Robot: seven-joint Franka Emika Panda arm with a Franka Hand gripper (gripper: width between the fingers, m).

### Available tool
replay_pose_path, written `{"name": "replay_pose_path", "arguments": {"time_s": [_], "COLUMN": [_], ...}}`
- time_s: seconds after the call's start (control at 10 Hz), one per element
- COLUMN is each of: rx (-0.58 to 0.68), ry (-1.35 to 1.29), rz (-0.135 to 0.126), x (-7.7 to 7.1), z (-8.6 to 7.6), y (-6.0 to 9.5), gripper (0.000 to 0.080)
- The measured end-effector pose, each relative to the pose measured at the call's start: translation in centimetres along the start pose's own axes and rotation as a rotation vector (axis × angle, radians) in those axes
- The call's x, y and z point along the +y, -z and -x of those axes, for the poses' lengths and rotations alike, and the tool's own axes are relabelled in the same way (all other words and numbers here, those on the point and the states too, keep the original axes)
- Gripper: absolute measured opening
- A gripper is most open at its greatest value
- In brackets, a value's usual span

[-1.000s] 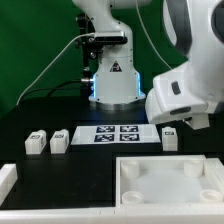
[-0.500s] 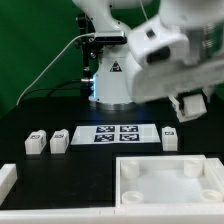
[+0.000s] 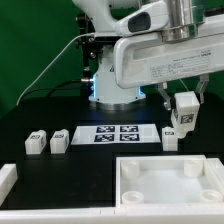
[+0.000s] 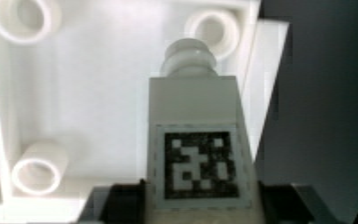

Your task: Assemble one leg

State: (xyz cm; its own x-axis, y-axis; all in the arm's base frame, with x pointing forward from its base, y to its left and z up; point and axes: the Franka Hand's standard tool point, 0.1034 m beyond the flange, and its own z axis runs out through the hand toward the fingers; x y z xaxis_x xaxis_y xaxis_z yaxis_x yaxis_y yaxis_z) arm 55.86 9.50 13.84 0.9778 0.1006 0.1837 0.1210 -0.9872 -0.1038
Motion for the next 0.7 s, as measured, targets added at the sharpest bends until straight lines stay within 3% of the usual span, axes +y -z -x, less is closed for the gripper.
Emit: {"name": "replay_pose_path", "arguments": {"time_s": [0.2, 0.4, 0.7], "rx": [0.285, 0.421, 0.424], "ry": [0.037, 0.075, 0.073], "rz": [0.025, 0.047, 0.049], "x": [-0.3, -0.7, -0.6], "z": [-5.0, -5.8, -5.5], "y": [0.8, 0.5, 0.1], "gripper": [0.0291, 0.0291, 0.0291]}}
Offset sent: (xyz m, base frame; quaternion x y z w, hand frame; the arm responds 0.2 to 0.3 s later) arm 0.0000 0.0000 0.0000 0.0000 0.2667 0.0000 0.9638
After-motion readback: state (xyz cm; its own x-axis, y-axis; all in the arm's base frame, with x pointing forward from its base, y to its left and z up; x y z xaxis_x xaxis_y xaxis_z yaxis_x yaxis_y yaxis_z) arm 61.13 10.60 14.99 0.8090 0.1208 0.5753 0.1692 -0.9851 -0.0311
